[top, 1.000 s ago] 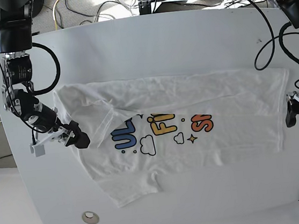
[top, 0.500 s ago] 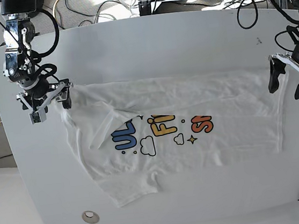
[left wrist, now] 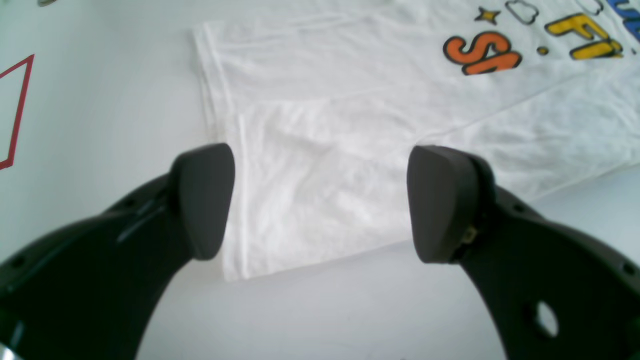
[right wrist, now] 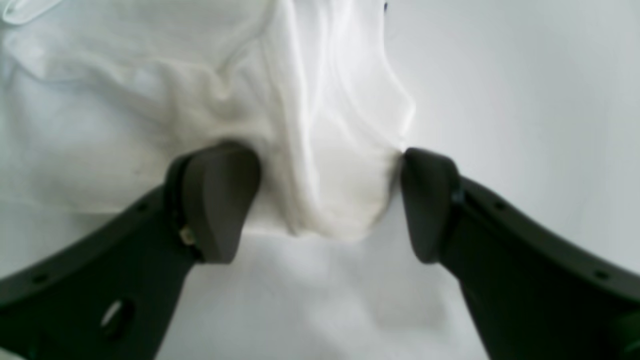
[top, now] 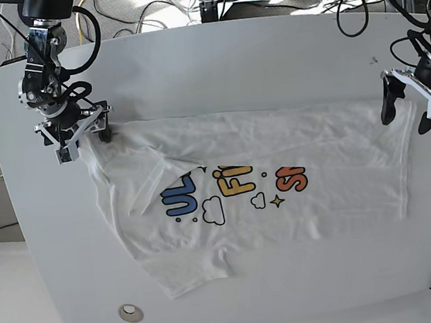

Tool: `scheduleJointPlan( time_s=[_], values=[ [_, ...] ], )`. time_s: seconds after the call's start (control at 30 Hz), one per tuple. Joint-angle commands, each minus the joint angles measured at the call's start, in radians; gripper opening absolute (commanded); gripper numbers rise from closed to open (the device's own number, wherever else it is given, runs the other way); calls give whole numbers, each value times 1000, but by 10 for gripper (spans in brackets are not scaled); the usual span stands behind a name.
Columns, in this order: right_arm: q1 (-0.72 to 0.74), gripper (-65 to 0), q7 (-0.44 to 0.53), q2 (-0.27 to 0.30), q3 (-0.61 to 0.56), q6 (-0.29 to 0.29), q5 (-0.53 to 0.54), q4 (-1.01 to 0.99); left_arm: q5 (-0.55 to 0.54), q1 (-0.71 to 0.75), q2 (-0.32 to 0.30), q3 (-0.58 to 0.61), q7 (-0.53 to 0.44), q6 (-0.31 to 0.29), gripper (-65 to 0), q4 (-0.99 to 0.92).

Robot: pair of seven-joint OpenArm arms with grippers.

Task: Fold the T-shirt properly
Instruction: 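Release the shoulders and raise both grippers back toward the collar, then grasp the shirt's collar edge with both grippers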

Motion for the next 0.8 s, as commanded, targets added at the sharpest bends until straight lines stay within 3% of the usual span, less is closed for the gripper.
scheduleJointPlan(
  time_s=[0.0,0.2,0.3,0.77],
  values=[
    [12,-224,22,12,6,5,5,-13,15,-7,-4,-8,-29,-1,-143,17],
    [12,-558,96,18,6,6,11,-112,70,-14,13,-5,-27,-2,-140,-36],
    [12,-646,96,18,6,6,11,-122,70,-61,11,-3,-27,-5,-139,-113],
    [4,-650,96,15,6,6,10,-123,70,-127,10,-3,-27,-7,-141,-369]
  ],
)
